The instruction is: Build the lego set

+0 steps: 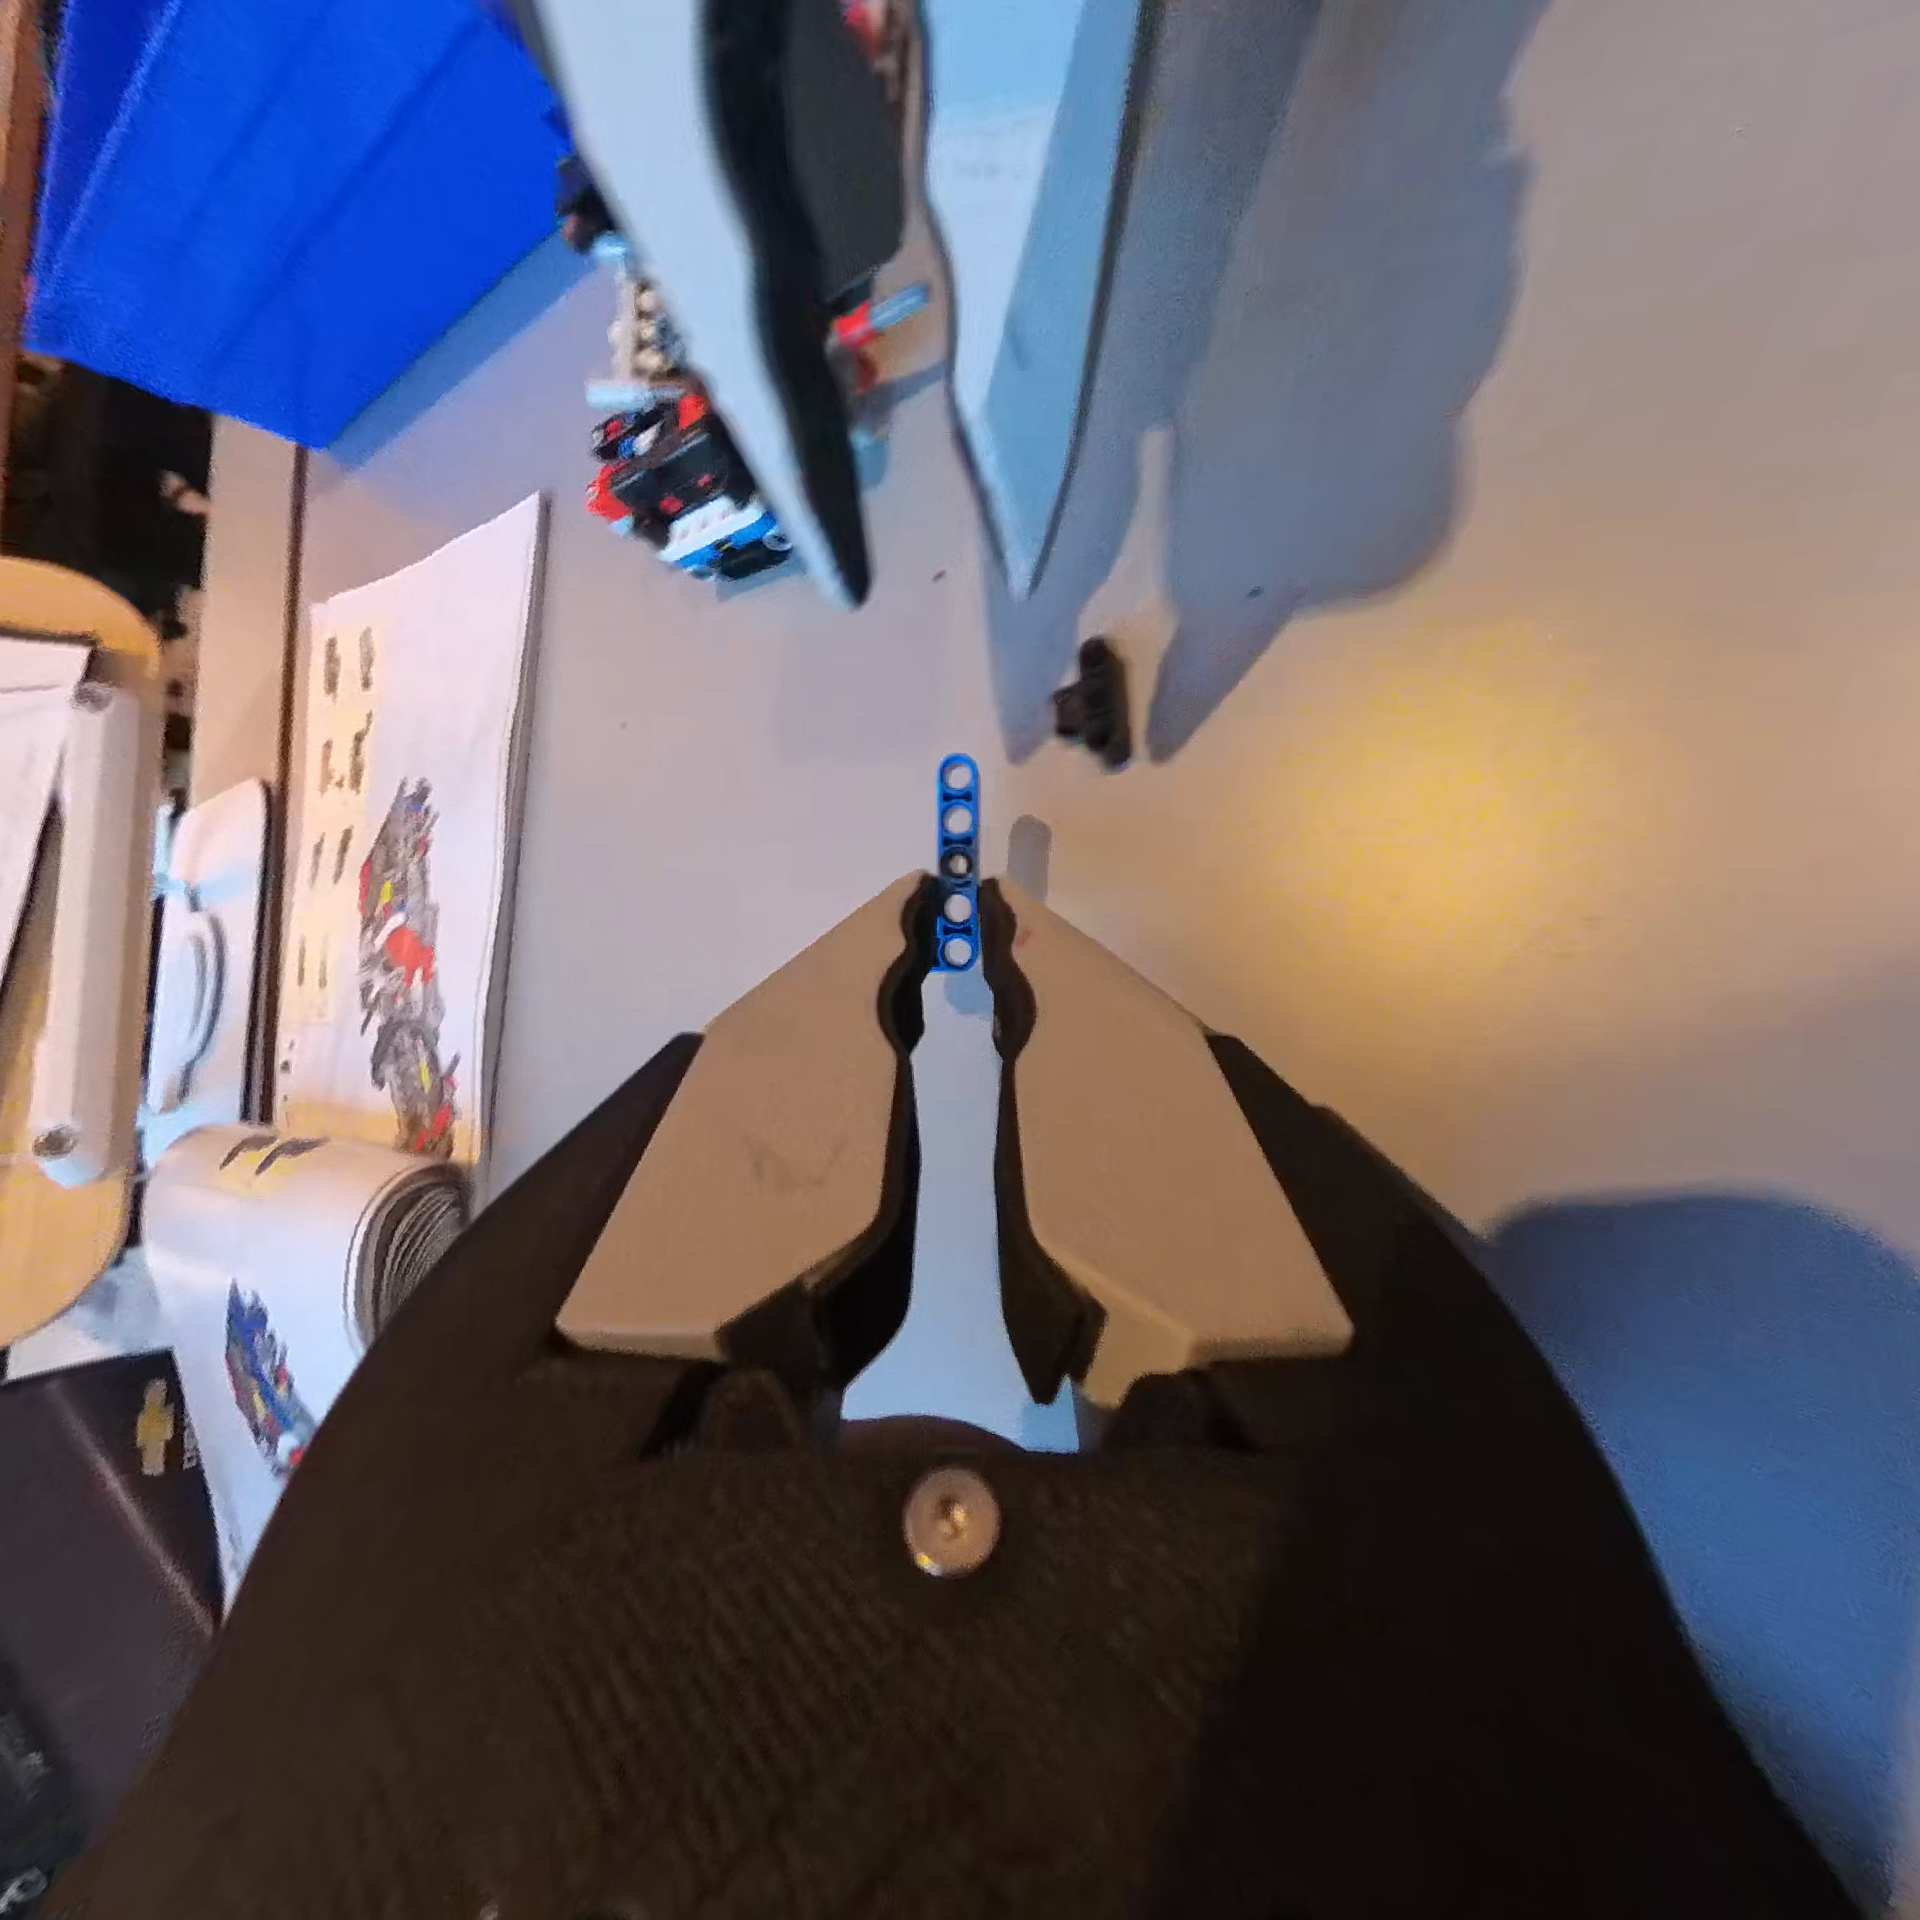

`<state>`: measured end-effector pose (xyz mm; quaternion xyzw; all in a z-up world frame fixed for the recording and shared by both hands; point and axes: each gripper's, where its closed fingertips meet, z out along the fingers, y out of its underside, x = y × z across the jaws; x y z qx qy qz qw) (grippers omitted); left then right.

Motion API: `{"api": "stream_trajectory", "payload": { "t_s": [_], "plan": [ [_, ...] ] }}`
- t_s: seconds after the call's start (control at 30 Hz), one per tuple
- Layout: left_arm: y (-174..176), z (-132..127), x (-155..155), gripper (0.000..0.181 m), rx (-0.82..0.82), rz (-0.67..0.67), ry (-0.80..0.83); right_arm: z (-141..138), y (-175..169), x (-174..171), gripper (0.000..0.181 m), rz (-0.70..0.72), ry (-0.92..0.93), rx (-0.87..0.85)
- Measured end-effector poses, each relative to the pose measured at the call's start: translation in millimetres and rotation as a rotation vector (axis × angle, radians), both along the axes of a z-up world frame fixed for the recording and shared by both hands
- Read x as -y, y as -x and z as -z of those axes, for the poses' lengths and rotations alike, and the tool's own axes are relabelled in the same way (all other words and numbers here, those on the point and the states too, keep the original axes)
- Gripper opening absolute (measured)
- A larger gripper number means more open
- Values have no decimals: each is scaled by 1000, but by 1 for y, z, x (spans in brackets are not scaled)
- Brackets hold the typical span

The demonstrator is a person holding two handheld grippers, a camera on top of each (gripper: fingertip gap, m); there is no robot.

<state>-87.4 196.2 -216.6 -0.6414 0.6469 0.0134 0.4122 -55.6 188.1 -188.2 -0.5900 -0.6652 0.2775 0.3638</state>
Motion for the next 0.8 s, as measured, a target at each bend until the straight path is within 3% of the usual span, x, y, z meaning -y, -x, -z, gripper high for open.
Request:
{"api": "stream_trajectory", "payload": {
  "t_s": [0.13, 0.3, 0.4, 0.6, 0.7, 0.8],
  "plan": [
    [-14, 3, 16, 5, -36, 20, 91, 9, 3, 6, 24, -56, -157, 64],
    [-22, -15, 26, 5, -59, -13, 119, 20, 5, 20, 17, -131, -248, 98],
    [-31, -23, 32, 5, -56, -1, 174, 17, 5, 20, 4, -134, -240, 68],
    [-35, -33, 31, 5, -15, -23, 284, 7, -1, 22, 3, -158, -95, -32],
    [-33, -45, 31, 23, 58, -57, 268, 2, -8, 21, 3, -169, -88, -66],
    [-24, -50, 28, 30, 128, -112, 255, 2, -14, 19, 3, -181, -85, -77]
  ]
}}
